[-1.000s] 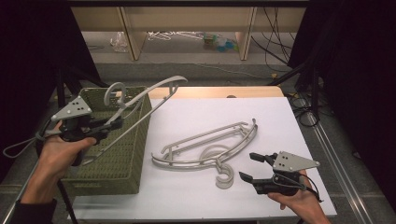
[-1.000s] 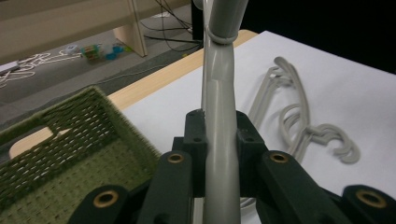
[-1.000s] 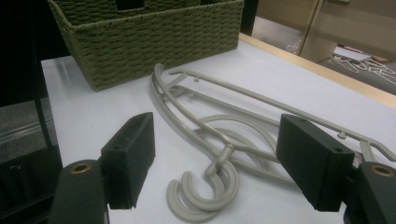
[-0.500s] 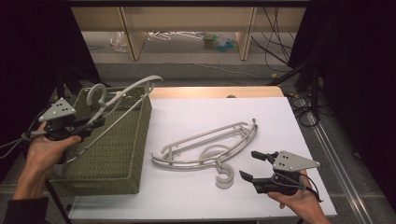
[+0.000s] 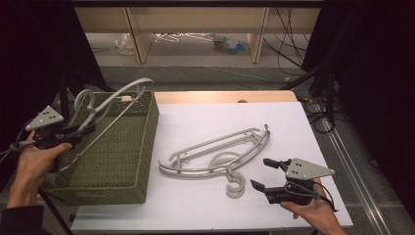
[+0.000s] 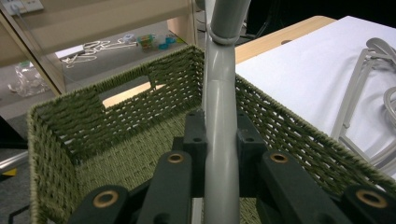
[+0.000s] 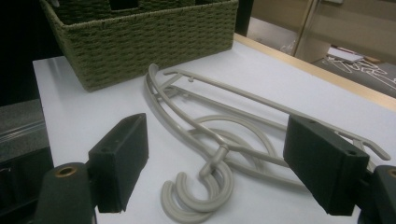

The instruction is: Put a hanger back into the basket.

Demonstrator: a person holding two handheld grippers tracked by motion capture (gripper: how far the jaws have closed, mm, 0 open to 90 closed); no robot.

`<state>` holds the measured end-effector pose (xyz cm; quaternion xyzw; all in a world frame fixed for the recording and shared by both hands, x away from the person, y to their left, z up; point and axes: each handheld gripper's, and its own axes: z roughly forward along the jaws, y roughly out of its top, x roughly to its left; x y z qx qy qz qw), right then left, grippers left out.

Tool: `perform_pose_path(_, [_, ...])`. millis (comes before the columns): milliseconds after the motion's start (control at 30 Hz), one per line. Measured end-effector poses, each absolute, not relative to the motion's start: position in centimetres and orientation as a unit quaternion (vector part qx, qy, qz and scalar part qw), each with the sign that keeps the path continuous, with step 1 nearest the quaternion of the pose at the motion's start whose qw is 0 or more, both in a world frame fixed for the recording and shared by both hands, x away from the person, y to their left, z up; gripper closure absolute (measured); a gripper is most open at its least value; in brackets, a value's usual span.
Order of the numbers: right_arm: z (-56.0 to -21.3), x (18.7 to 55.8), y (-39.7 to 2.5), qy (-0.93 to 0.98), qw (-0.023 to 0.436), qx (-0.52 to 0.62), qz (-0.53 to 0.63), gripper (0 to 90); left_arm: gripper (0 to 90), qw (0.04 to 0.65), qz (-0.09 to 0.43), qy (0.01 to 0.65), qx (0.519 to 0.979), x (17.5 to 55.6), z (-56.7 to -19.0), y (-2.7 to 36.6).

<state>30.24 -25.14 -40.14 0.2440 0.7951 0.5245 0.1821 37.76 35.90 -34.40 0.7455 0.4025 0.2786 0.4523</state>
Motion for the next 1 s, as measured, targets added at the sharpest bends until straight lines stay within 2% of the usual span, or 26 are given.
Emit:
perform_pose_path(200, [-40.2,30.2,-25.1,0.802,0.165,0.246,0.519,23.4,78.6,0.426,0.257,0.422,0.758,38.3,-36.0,36.3])
perform_pose_path(533, [-40.2,30.1,-25.1,0.803,0.163,0.243,0.520,23.6,78.6,0.403,0.239,0.441,0.765,39.1,-37.6,36.5])
perform_pose_path(900, [-40.3,30.1,-25.0,0.804,0.172,0.236,0.518,23.6,78.0,0.312,0.226,0.426,0.819,41.0,-40.2,35.4])
perform_pose_path(1000, [-40.3,30.2,-25.0,0.804,0.174,0.235,0.518,23.6,77.4,0.312,0.231,0.456,0.801,40.9,-40.9,35.3])
